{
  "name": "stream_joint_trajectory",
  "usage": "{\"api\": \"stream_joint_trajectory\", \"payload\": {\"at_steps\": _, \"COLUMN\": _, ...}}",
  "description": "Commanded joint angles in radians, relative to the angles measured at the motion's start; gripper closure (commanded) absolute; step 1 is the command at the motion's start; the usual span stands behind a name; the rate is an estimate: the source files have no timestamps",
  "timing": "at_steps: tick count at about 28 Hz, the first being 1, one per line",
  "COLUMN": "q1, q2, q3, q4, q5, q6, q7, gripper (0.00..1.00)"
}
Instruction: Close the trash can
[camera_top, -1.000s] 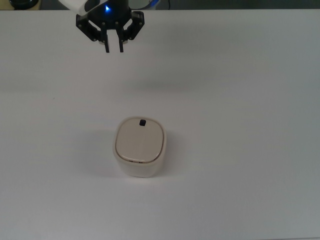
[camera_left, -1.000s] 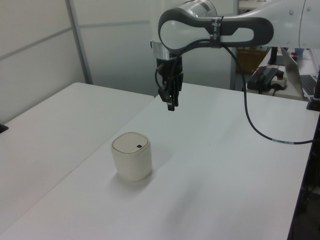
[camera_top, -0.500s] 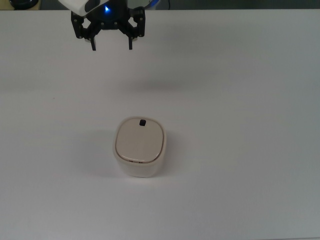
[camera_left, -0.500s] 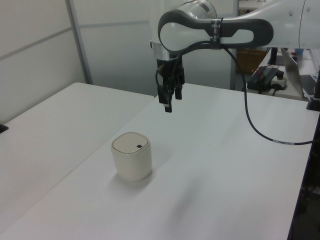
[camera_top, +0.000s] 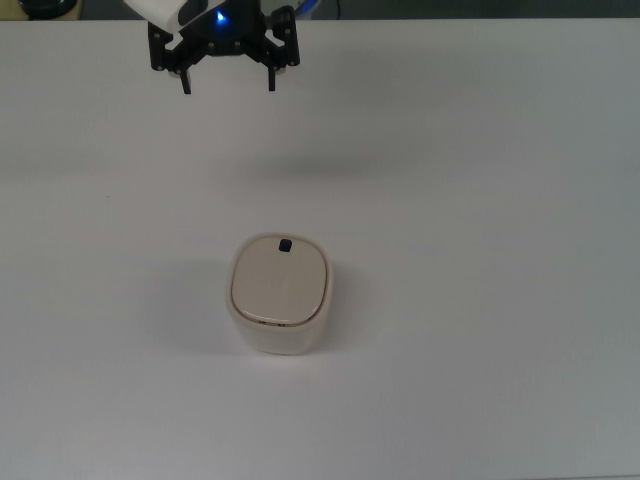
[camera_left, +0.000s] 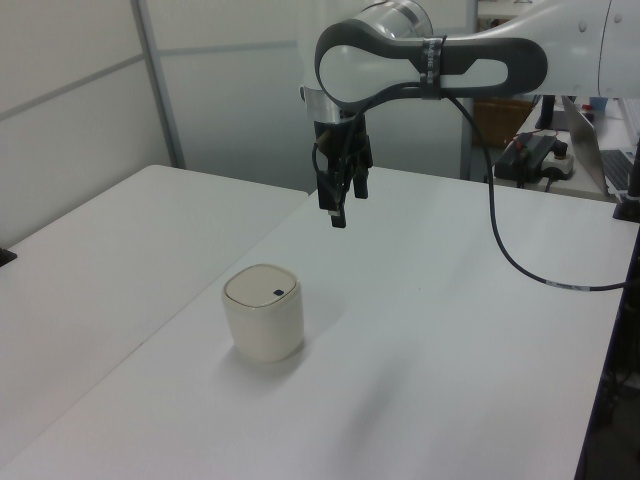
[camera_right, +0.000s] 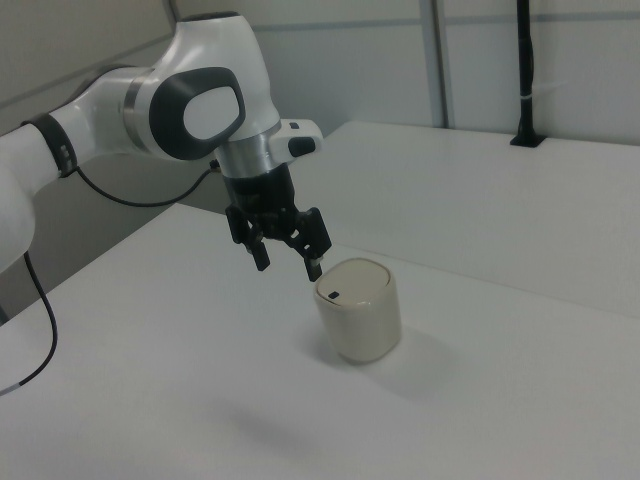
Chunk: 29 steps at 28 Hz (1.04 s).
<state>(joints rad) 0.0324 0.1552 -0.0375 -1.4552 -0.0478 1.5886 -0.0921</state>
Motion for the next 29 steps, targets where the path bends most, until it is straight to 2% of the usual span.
{"api": "stream_joint_trajectory", "payload": {"at_steps": 1, "q1": 0.009, "q2": -0.032, "q3": -0.001, "q4": -0.033, "q5": -0.010, "q6": -0.015, "q7": -0.008, "gripper": 0.00}}
{"api": "stream_joint_trajectory", "payload": {"at_steps": 29, "q1": 0.007, "q2": -0.029, "q3": -0.002, "q4": -0.025, "q5": -0.007, "q6": -0.013, "q7": -0.005, "gripper": 0.00}}
